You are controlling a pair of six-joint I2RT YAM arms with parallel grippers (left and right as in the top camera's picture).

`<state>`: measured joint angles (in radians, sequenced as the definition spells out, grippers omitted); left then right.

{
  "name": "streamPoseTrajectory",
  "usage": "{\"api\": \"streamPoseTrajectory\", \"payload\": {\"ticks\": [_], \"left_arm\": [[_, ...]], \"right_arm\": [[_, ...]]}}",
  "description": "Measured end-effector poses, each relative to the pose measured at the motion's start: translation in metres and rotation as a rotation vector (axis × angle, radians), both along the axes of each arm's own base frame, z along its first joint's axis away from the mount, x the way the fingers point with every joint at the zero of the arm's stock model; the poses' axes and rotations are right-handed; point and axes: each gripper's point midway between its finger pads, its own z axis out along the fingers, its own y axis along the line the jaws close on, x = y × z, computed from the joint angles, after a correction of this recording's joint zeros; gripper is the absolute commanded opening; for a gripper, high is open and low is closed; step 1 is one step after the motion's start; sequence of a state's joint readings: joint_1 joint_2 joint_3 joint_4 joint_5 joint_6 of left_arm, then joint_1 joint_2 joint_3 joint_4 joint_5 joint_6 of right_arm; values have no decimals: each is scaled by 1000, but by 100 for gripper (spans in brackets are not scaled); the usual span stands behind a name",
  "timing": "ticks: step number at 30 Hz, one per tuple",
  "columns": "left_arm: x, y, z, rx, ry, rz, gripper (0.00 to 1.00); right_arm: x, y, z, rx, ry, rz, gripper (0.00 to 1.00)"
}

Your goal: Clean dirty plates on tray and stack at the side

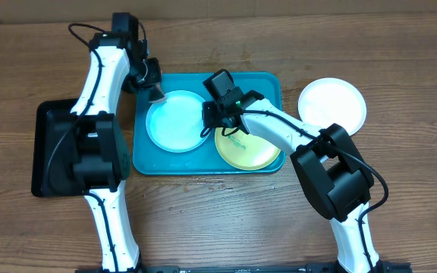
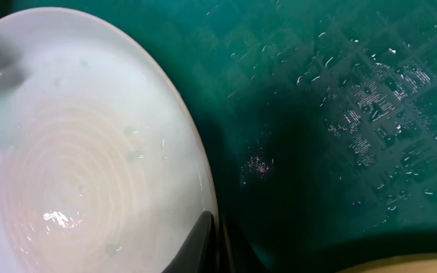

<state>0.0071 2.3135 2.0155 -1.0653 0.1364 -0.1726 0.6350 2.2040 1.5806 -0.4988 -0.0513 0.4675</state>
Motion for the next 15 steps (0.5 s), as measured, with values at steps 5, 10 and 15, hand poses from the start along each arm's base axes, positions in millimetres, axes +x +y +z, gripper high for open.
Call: {"api": "streamPoseTrajectory", "payload": {"ticks": [5,10,15], "left_arm": [[-36,1,-4,-21,141,-45,4],[-66,-6,-3,-51,261,-72,4],[-71,-16,-2,-56,277,-110,4]], "right_arm": [[0,0,0,-1,-3,5,4],[1,1,0,-1,-7,9,4],[1,1,1,-1,-9,12,4]]}}
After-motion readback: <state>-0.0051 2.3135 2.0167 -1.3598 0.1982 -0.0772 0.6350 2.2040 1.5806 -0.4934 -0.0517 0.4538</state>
